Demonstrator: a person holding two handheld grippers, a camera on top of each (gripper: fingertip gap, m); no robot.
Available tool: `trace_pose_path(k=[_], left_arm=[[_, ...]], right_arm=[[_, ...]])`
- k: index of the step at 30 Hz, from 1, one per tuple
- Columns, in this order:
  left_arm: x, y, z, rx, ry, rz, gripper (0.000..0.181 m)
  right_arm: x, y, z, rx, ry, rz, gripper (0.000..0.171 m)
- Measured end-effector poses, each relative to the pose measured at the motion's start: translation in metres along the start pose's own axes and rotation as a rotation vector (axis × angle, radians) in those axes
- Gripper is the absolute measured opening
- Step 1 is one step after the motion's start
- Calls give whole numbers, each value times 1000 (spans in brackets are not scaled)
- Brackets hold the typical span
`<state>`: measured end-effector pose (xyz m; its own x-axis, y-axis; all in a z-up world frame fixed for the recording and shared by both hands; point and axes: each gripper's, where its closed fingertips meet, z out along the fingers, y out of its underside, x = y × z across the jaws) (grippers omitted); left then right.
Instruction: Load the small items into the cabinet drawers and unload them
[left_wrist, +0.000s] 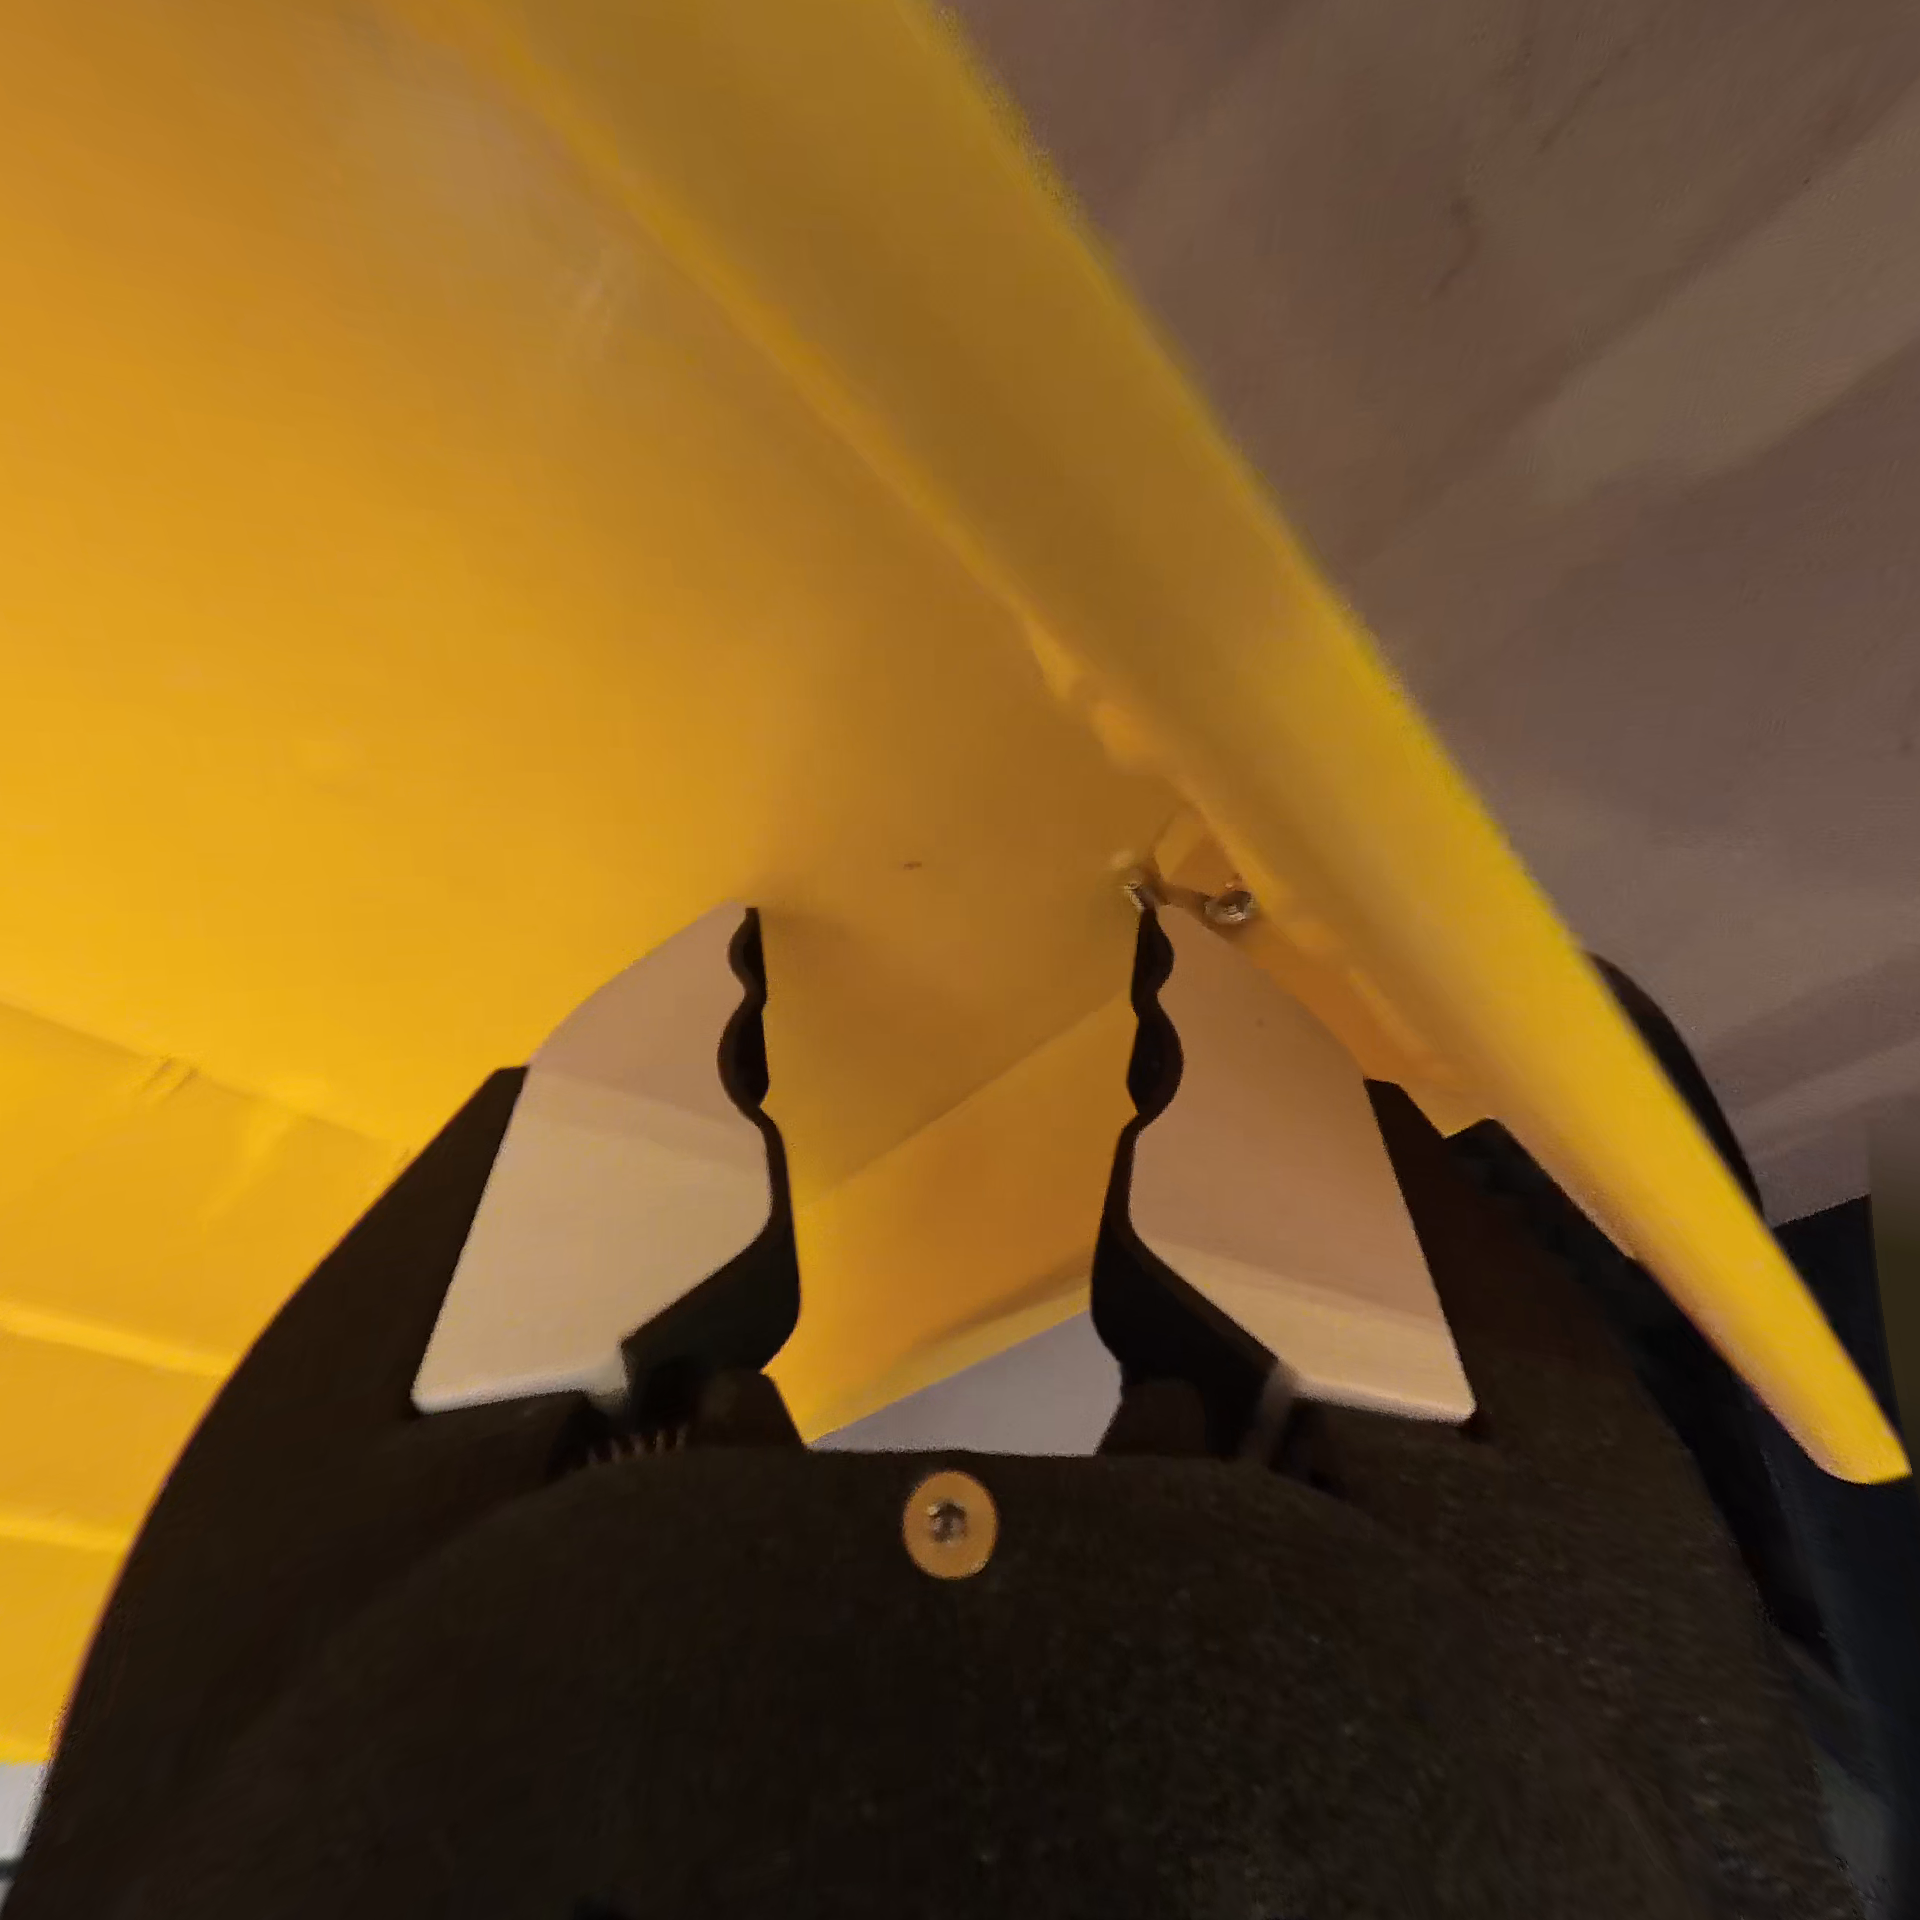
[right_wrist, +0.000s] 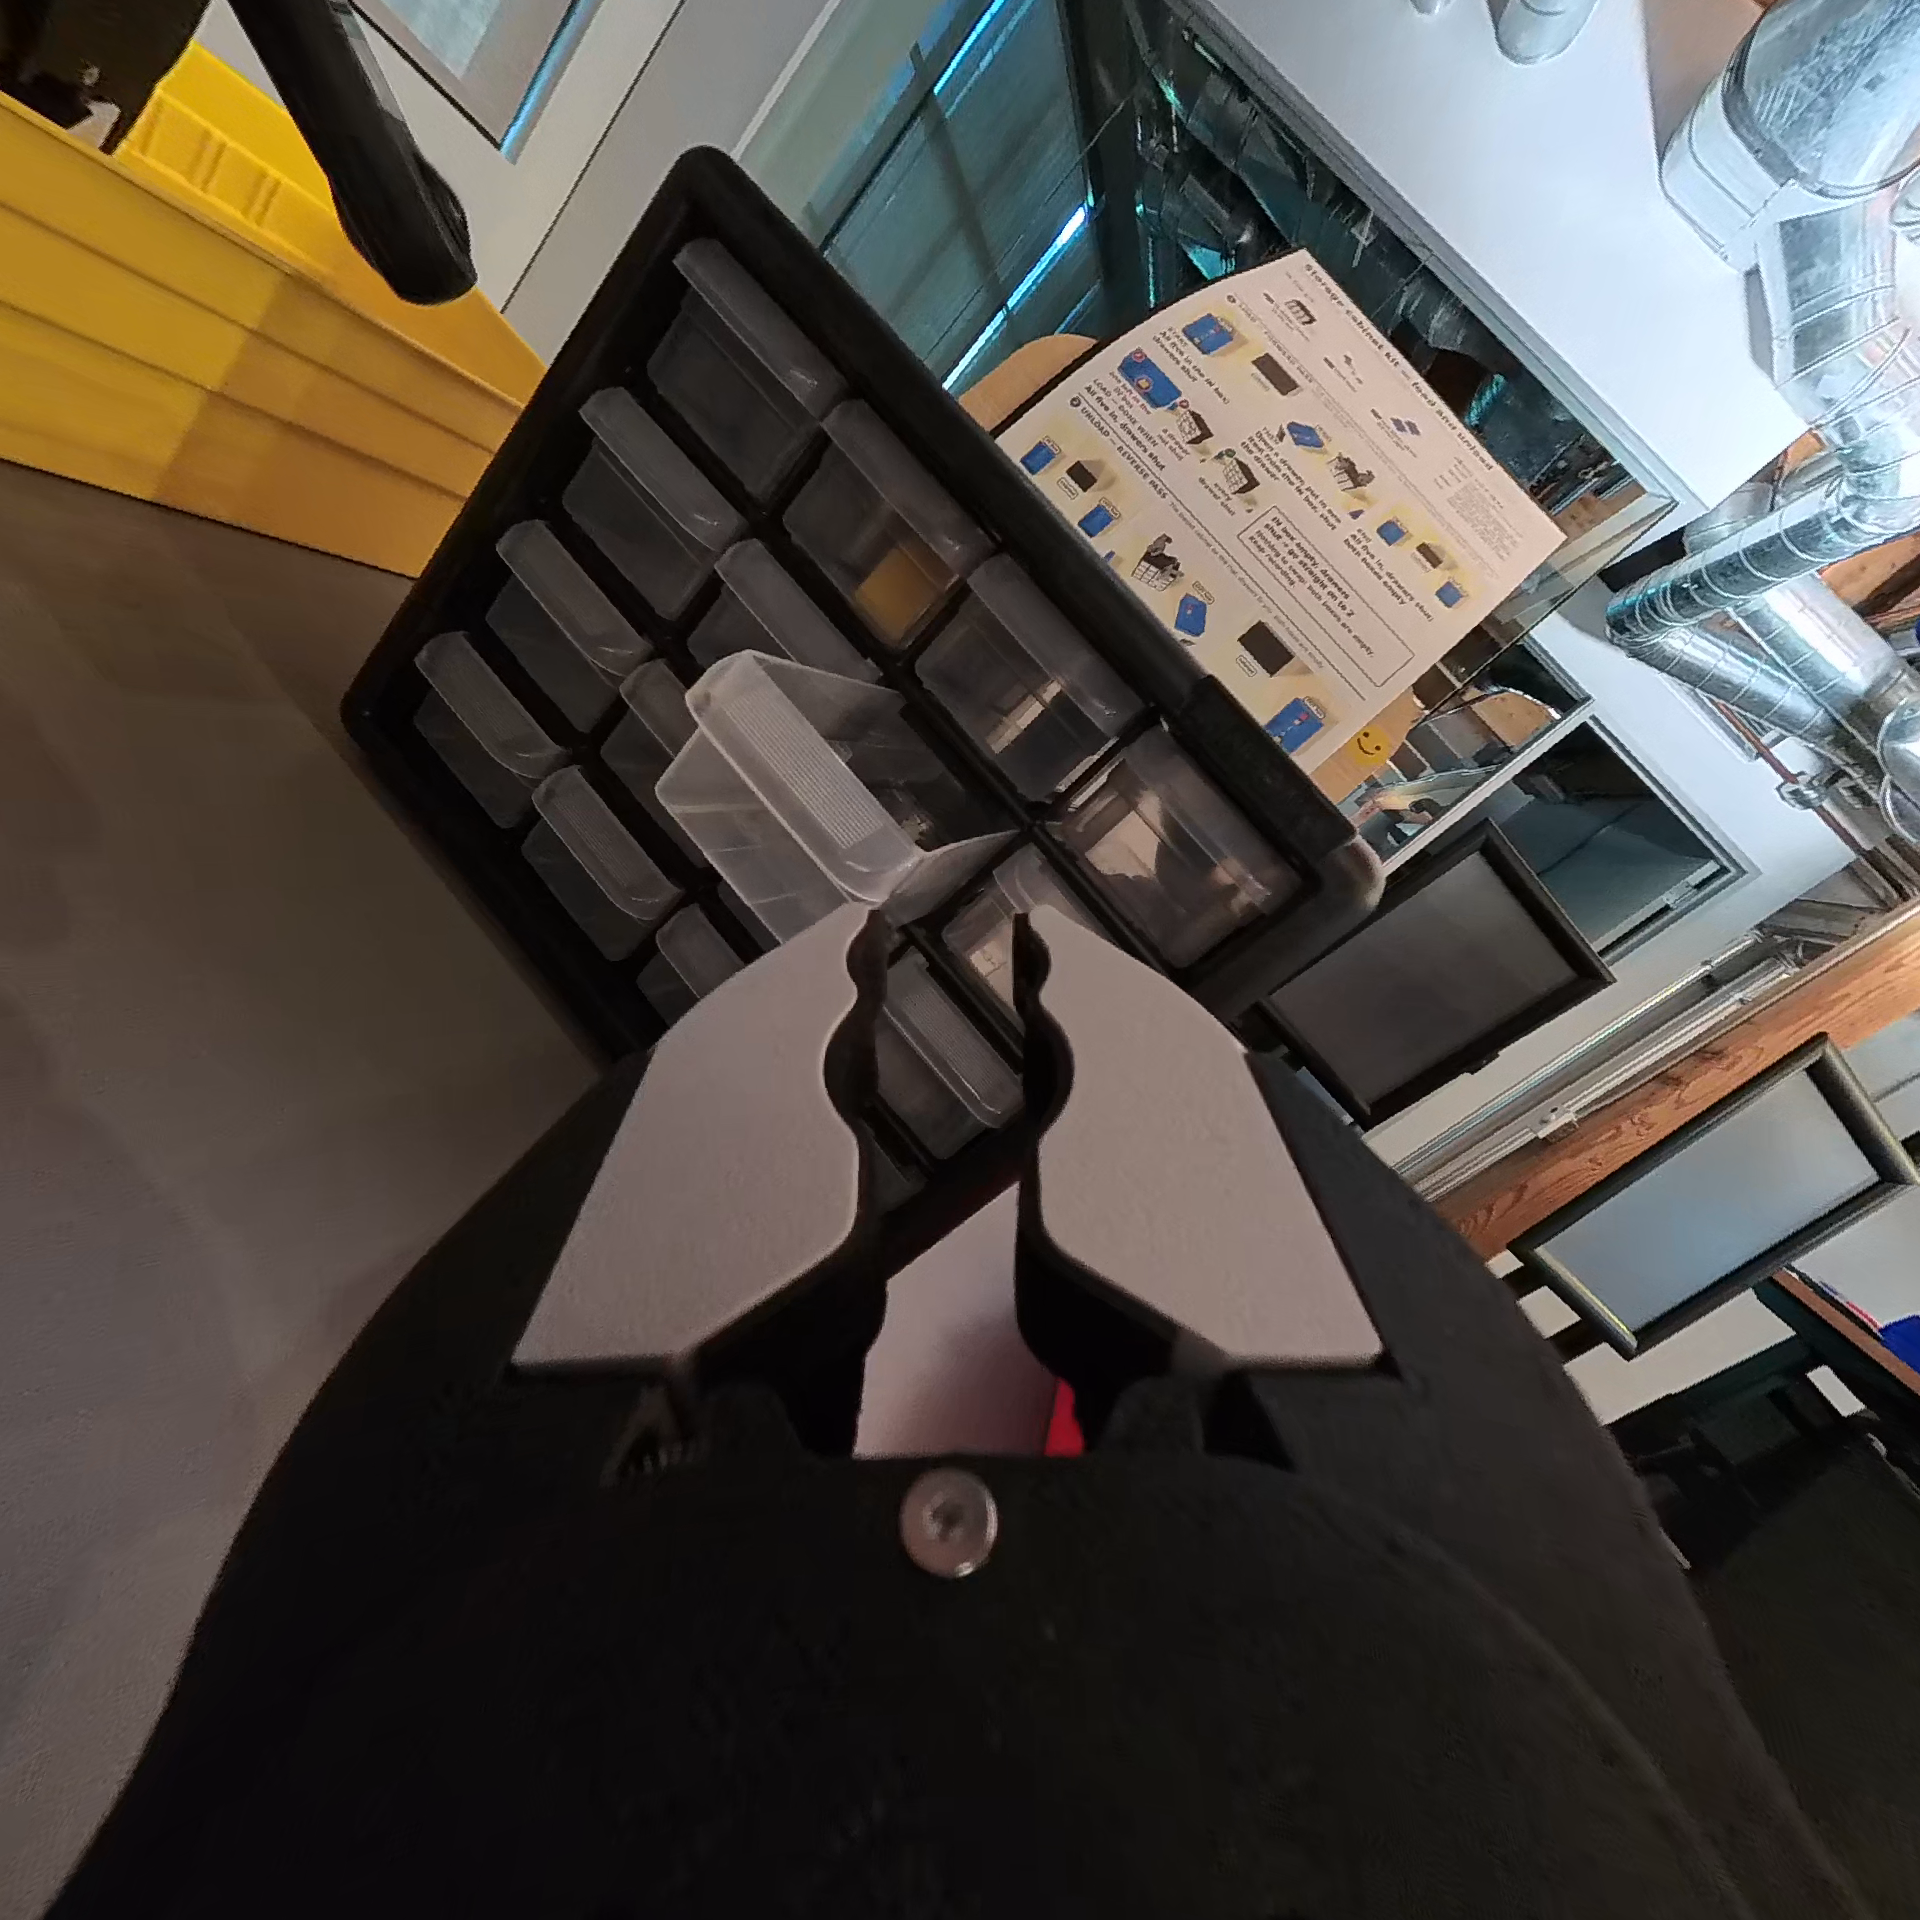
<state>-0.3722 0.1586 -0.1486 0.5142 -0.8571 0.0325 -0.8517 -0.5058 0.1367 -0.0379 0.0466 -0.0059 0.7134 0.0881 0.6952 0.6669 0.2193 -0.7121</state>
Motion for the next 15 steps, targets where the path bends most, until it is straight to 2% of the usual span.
trace_pose_path(k=[15], left_arm=[[2,4,1,20,40,-71,73]], right_arm=[[-9,-2,1,-5,-36,-24,24]])
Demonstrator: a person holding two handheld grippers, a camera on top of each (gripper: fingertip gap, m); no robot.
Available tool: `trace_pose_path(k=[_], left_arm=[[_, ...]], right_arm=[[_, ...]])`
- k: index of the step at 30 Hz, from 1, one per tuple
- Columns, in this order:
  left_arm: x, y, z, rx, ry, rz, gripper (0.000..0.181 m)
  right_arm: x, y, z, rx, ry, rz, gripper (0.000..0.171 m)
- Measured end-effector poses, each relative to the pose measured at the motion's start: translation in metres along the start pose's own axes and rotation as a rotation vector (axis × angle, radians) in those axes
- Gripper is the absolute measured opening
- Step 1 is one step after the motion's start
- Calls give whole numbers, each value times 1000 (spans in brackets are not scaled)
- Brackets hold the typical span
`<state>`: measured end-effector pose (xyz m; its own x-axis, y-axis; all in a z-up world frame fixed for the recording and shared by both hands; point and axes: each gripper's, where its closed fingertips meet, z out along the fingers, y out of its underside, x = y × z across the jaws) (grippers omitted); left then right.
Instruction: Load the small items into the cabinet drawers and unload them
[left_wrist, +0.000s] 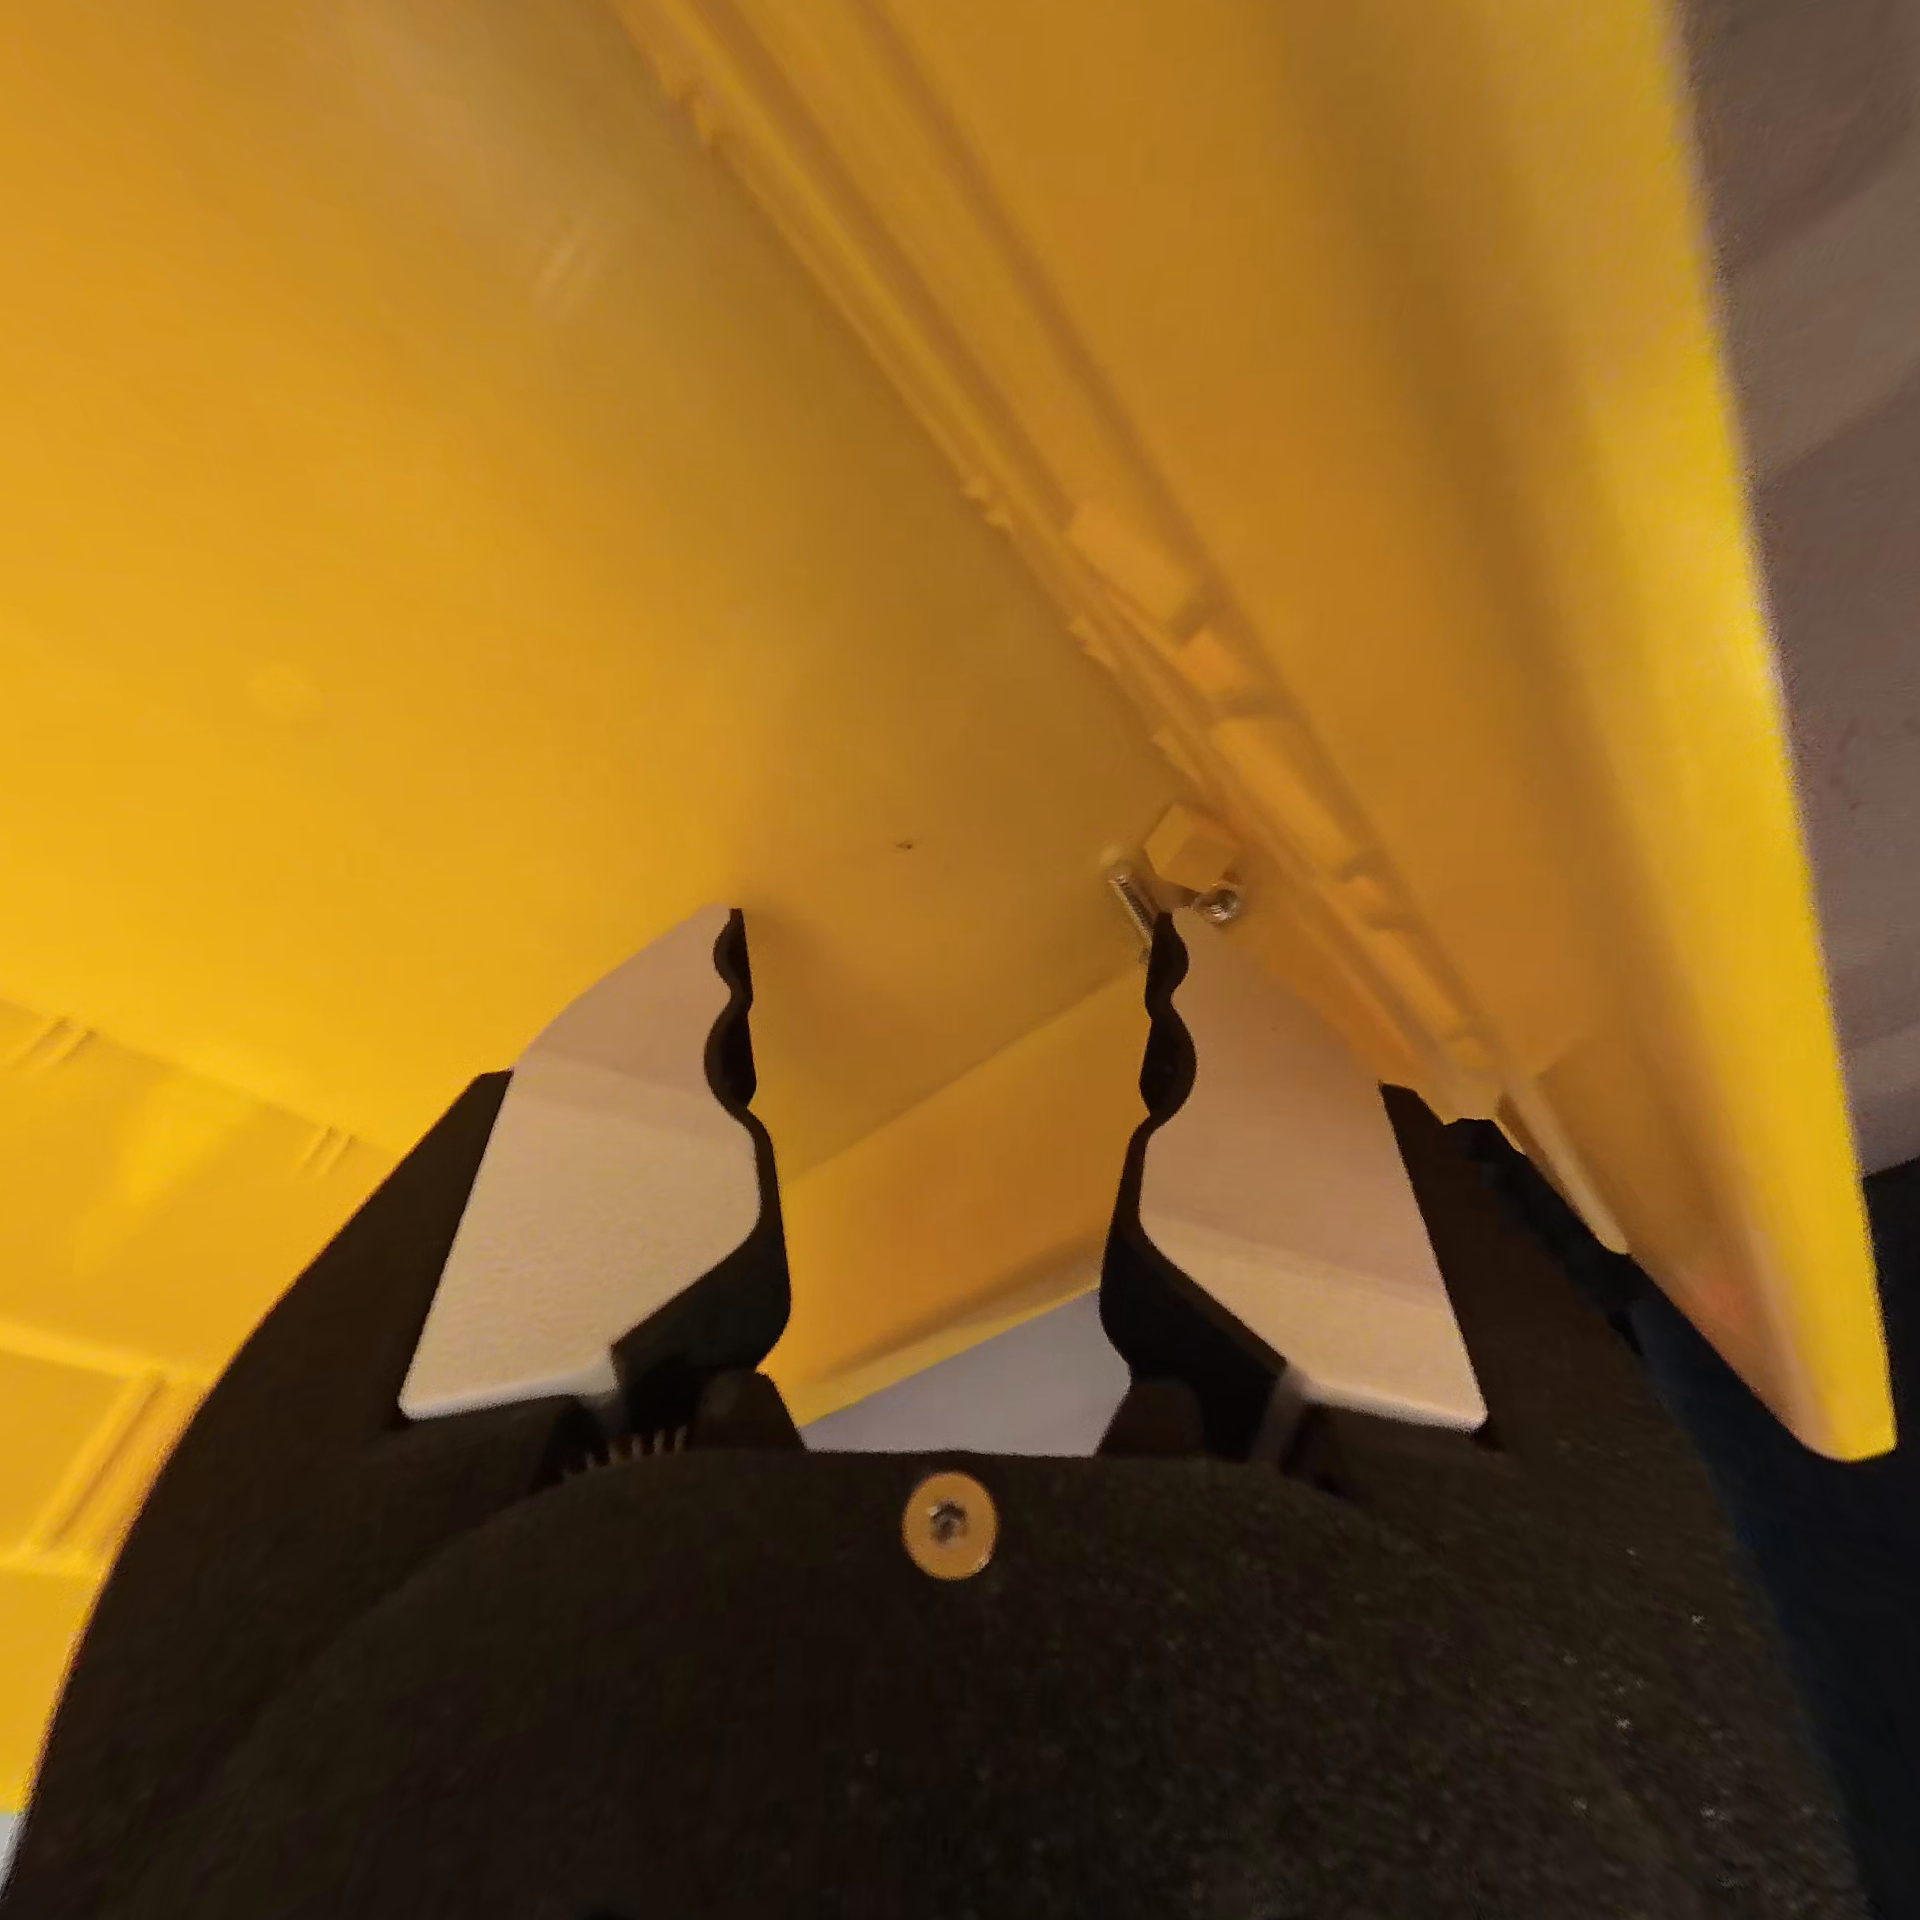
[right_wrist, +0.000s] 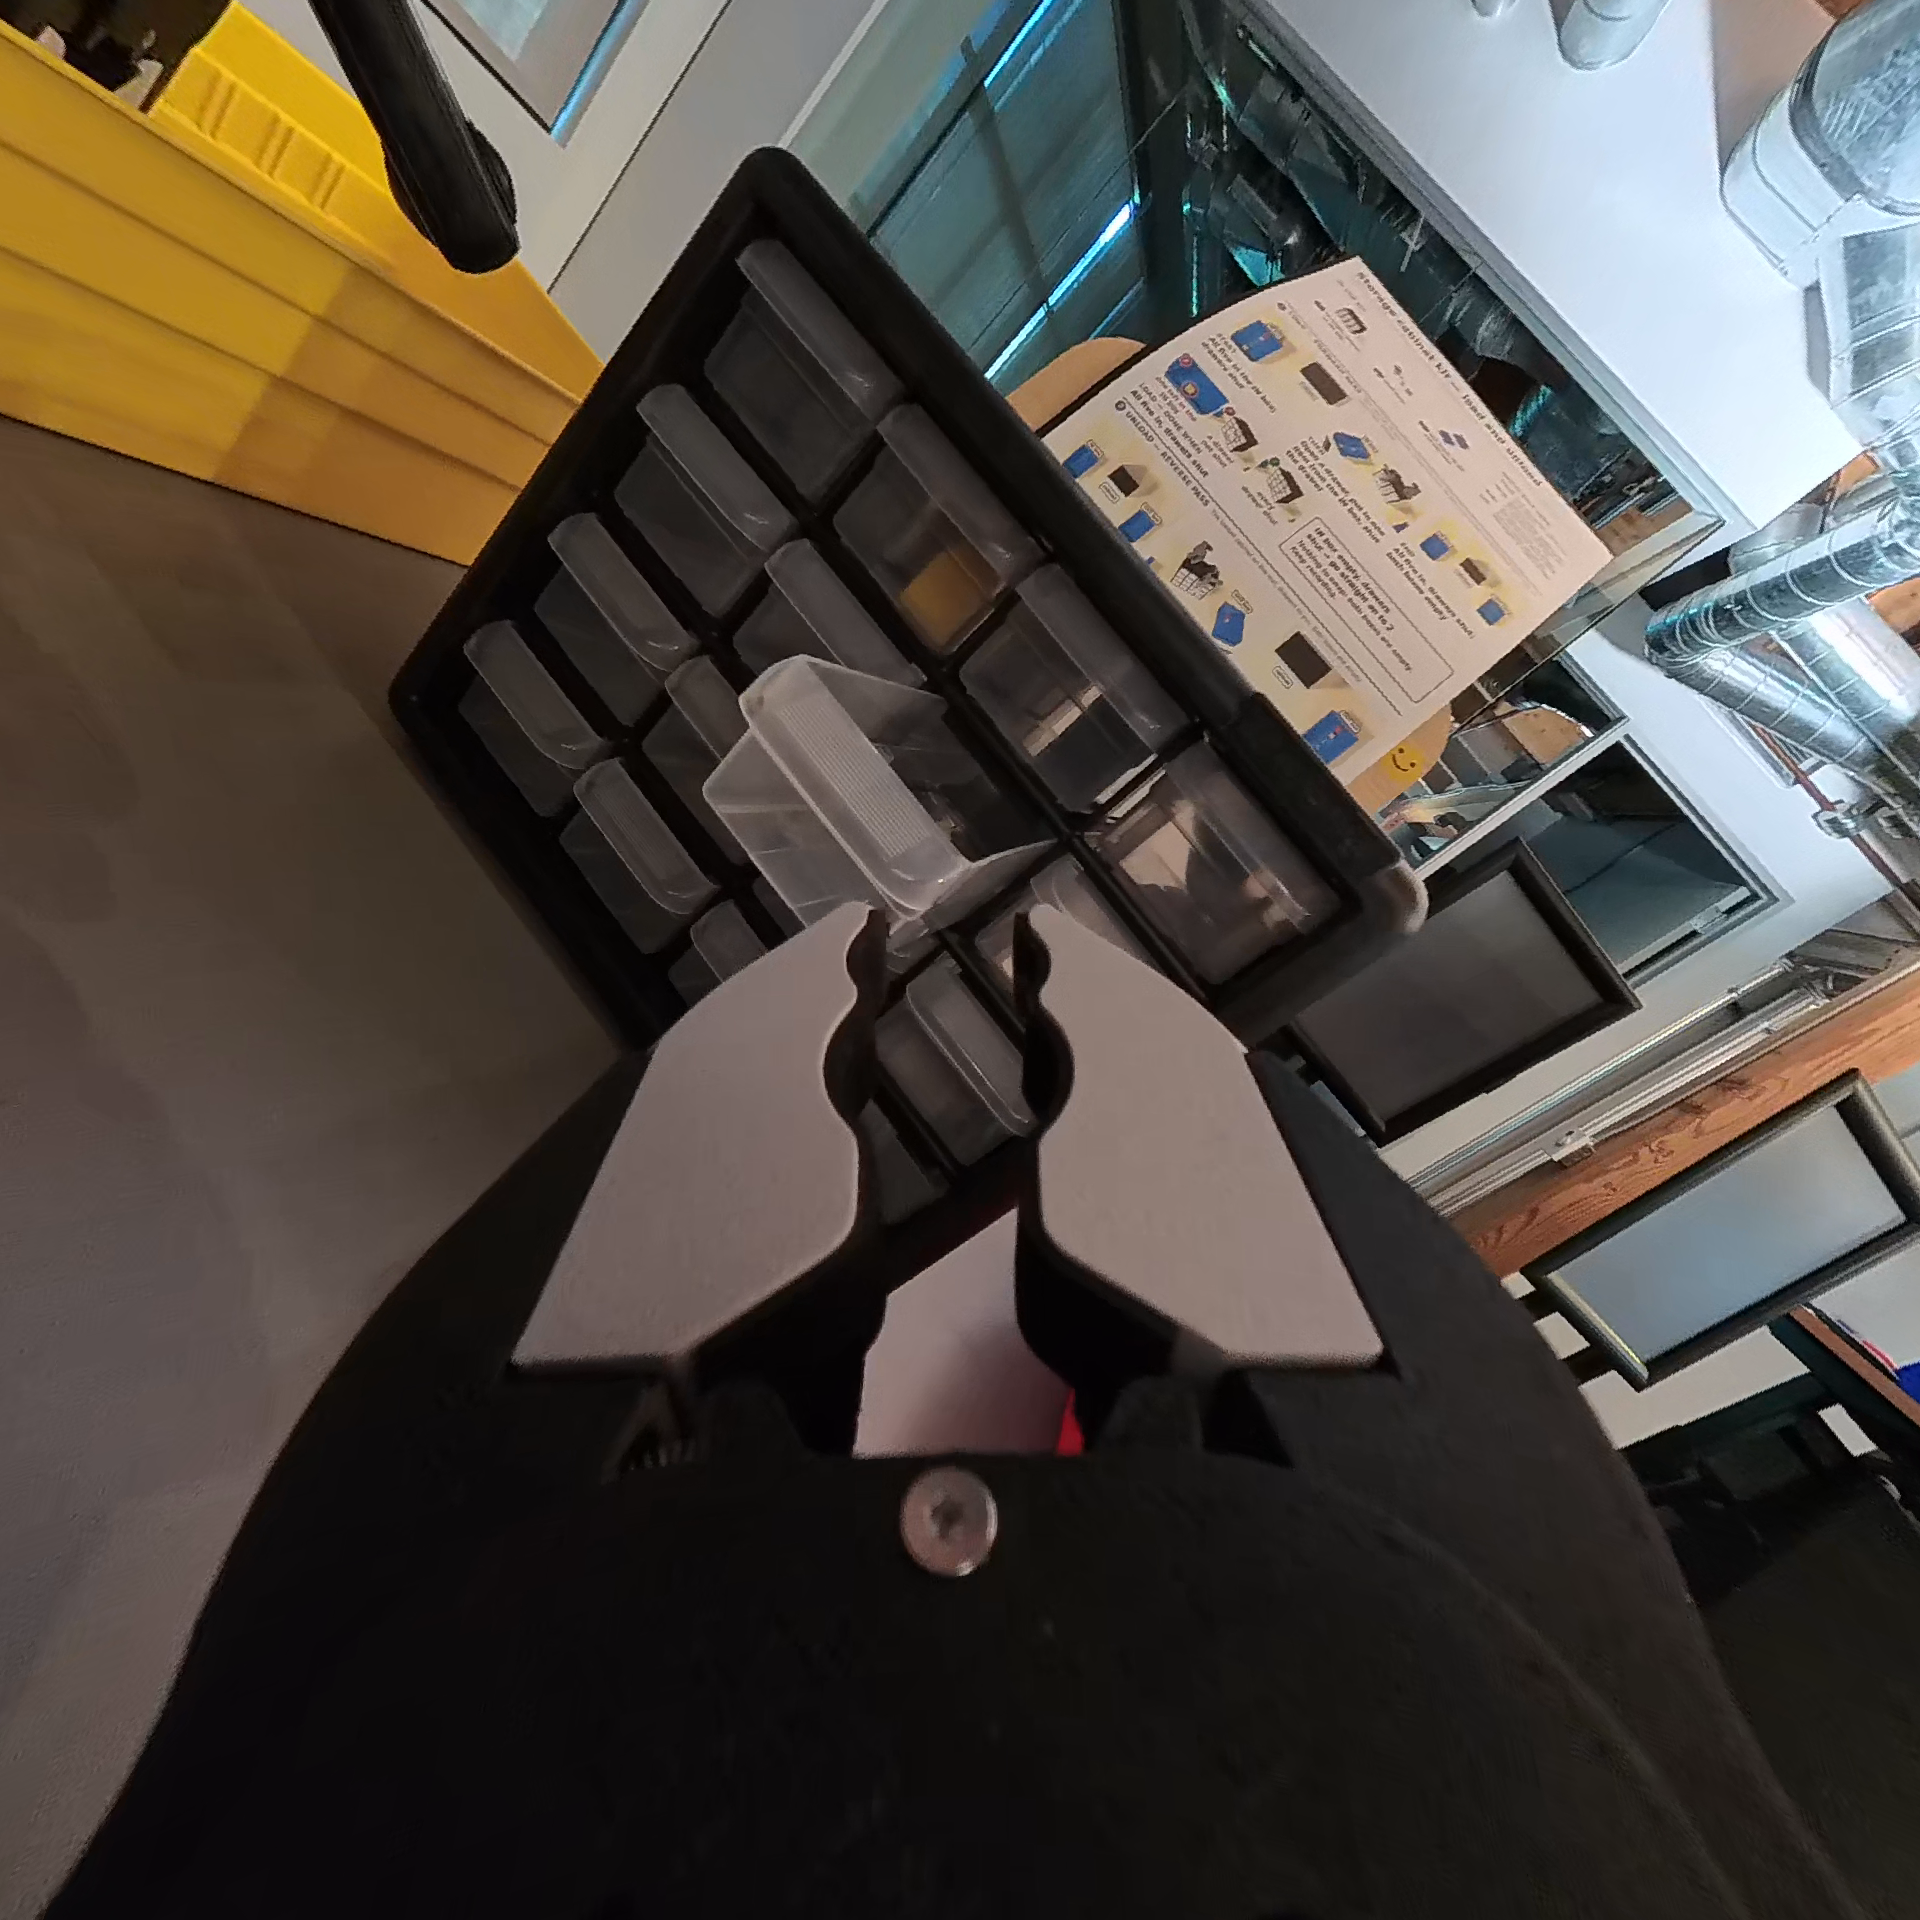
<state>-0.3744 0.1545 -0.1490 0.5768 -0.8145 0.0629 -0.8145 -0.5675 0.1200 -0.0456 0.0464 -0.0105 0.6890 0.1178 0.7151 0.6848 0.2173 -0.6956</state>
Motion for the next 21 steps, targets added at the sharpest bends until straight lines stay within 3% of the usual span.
trace_pose_path(k=[8,15,18,21], left_arm=[[-12,-2,-3,-25,-127,52,80],[-46,4,-13,-25,-263,50,67],[-29,5,-13,15,-73,-21,57],[-12,6,-17,66,89,56,39]], right_arm=[[0,0,0,0,1,-7,24],[-1,-4,-1,11,-5,-6,24],[-3,-4,-1,8,-12,-16,24],[-5,-5,-2,17,-22,-14,24]])
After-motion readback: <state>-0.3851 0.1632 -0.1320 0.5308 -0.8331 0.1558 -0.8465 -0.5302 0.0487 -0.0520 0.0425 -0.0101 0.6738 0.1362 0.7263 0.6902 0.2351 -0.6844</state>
